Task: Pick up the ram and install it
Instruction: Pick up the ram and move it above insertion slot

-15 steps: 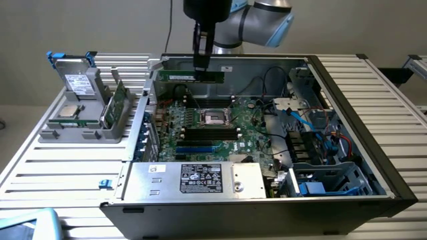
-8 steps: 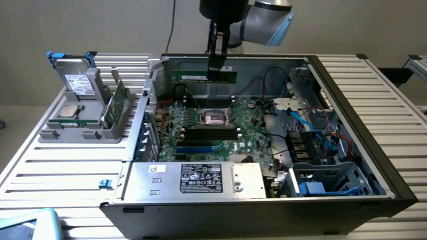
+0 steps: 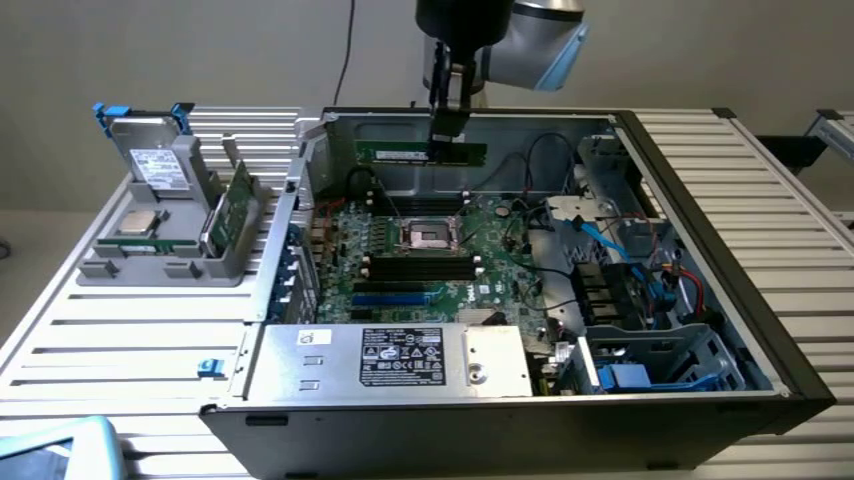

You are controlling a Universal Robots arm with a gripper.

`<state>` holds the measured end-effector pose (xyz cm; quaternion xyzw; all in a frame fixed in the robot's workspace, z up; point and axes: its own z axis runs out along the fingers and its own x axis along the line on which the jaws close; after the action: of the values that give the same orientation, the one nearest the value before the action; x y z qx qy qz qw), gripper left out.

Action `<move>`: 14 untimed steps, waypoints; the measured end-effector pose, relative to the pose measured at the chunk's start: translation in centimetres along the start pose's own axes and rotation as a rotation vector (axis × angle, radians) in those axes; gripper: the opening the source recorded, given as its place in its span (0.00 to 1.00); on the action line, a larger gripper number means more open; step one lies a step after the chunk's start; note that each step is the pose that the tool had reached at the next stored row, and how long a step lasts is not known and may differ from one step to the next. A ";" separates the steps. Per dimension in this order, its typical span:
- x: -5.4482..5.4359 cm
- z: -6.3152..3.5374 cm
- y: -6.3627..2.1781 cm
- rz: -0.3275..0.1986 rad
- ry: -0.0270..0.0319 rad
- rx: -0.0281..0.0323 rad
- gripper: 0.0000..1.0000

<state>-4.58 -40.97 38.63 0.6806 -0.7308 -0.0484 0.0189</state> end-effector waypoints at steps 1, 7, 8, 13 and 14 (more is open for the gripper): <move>0.0 0.00 0.00 0.000 0.0000 -0.0001 0.15; 0.0 0.01 -0.05 0.000 -0.0001 0.0000 0.15; 0.0 0.01 -0.05 0.000 -0.0001 0.0000 0.15; -0.2 0.01 -0.09 -0.001 0.0007 -0.0002 0.15; -0.3 0.03 -0.08 -0.003 0.0010 -0.0002 0.15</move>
<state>-4.48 -40.64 38.61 0.6816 -0.7299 -0.0481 0.0193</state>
